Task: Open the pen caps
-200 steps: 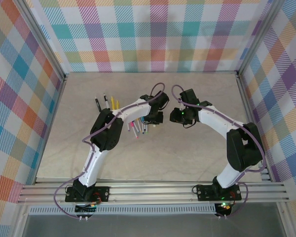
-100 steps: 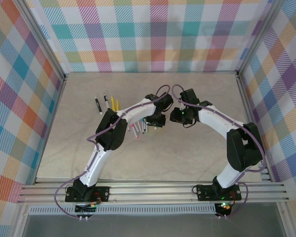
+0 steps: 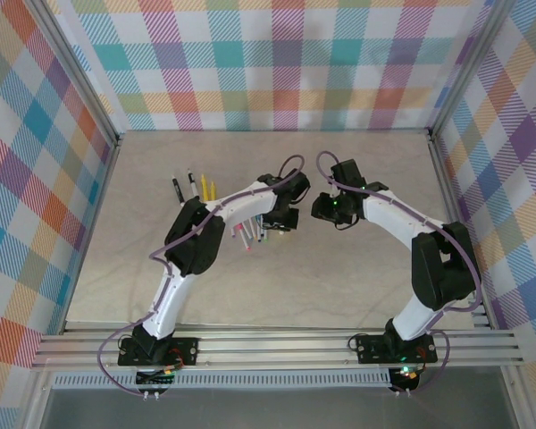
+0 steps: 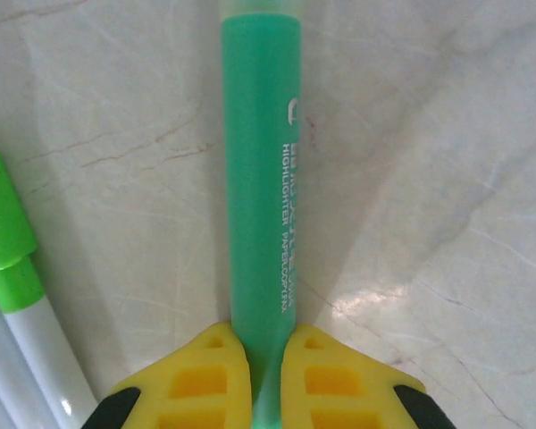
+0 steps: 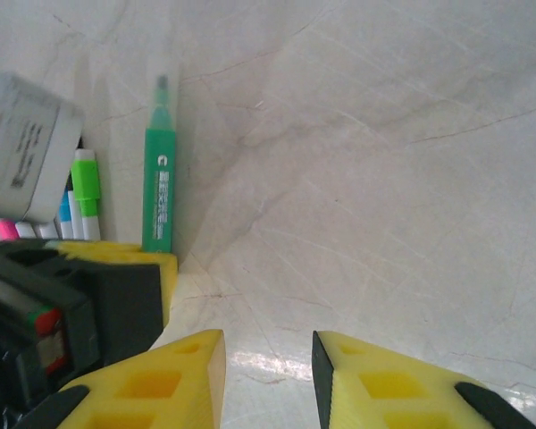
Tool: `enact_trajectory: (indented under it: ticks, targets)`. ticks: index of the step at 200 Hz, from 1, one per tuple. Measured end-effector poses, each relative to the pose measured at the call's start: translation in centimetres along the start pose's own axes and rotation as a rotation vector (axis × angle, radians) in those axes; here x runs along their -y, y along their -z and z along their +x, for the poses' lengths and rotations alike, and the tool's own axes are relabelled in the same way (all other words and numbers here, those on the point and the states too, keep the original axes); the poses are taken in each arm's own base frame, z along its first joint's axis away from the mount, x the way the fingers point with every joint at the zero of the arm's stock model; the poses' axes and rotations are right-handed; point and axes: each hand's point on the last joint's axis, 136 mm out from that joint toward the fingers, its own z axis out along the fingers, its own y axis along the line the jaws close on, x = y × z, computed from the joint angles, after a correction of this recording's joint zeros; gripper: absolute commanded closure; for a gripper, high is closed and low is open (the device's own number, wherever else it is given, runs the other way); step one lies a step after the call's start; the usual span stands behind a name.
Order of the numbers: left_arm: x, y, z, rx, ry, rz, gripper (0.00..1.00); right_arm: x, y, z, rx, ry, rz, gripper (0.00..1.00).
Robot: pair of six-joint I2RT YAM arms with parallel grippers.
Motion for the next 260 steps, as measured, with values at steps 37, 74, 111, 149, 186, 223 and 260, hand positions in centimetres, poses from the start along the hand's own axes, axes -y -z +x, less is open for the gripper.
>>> enact_trajectory:
  ticks: [37,74,111,149,186,223,260]
  targets:
    - [1.0,1.2,4.4,-0.089,-0.021,0.138,1.0,0.1,-0.2,0.0,-0.008,-0.05,-0.034,0.59]
    - [3.3,3.5,6.1,-0.115,-0.041,0.291,1.0,-0.3,-1.3,0.4,-0.039,-0.116,-0.114,0.54]
    - [4.3,4.8,6.5,-0.101,-0.051,0.373,1.0,-0.8,-2.7,1.3,-0.088,-0.165,-0.175,0.52]
    - [4.6,4.6,6.8,-0.11,-0.053,0.399,1.0,-1.3,-3.3,1.8,-0.113,-0.192,-0.227,0.52]
    - [4.8,4.6,6.7,-0.108,-0.055,0.409,1.0,-2.0,-3.6,1.7,-0.123,-0.204,-0.27,0.52]
    - [4.9,4.7,6.8,-0.112,-0.056,0.416,1.0,-2.1,-4.2,1.9,-0.139,-0.221,-0.281,0.53]
    - [5.1,4.8,6.9,-0.117,-0.057,0.424,1.0,-1.9,-5.1,2.3,-0.162,-0.231,-0.285,0.56]
